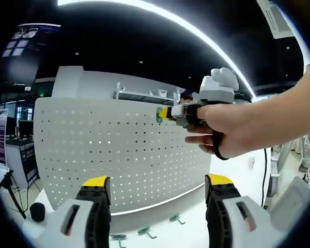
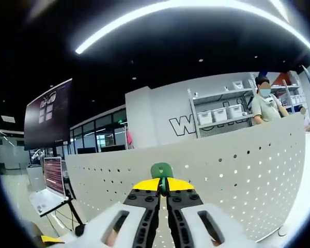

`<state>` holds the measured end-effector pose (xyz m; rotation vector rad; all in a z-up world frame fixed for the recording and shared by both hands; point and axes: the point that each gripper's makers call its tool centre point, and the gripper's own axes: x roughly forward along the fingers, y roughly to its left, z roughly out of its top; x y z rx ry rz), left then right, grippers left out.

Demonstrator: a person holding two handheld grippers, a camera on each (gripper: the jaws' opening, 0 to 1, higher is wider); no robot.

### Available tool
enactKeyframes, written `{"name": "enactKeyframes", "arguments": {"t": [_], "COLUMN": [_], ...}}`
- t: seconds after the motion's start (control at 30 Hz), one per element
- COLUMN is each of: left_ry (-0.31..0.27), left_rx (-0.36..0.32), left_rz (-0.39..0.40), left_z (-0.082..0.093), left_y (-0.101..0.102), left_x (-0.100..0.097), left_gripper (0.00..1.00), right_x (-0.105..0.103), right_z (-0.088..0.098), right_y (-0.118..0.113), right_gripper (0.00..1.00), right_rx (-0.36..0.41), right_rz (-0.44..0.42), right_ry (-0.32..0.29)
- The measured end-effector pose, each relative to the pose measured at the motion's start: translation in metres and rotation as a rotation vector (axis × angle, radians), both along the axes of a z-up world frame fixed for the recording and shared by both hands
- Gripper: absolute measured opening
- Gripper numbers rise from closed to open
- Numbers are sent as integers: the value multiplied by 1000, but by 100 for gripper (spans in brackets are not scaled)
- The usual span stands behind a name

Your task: Insert the hook assembly into the mounting plate slot until the hook locks in place.

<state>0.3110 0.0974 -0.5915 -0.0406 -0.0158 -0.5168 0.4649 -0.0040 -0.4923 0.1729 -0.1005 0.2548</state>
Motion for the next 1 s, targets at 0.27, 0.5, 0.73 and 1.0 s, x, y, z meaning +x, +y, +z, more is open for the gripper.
{"name": "enactKeyframes", "arguments": {"t": [0.27, 0.5, 0.73, 1.0], "left_ry": [-12, -1, 7, 19], "left_rx": [2, -3, 4, -5], "left_rz": [27, 45, 50, 56], "left_z": [4, 1, -2, -4], "left_y": [10, 17, 20, 23], "left_x": [1, 2, 3, 4], "left_gripper": [76, 76, 75, 75], "right_x": [14, 23, 30, 34], "right_z": [2, 2, -5, -10], "right_y": [16, 19, 21, 20], "right_gripper": [2, 2, 2, 2], "right_rx": [-12, 5, -5, 5], "right_rz": [9, 20, 24, 20], "right_ry": [4, 13, 28, 53]}}
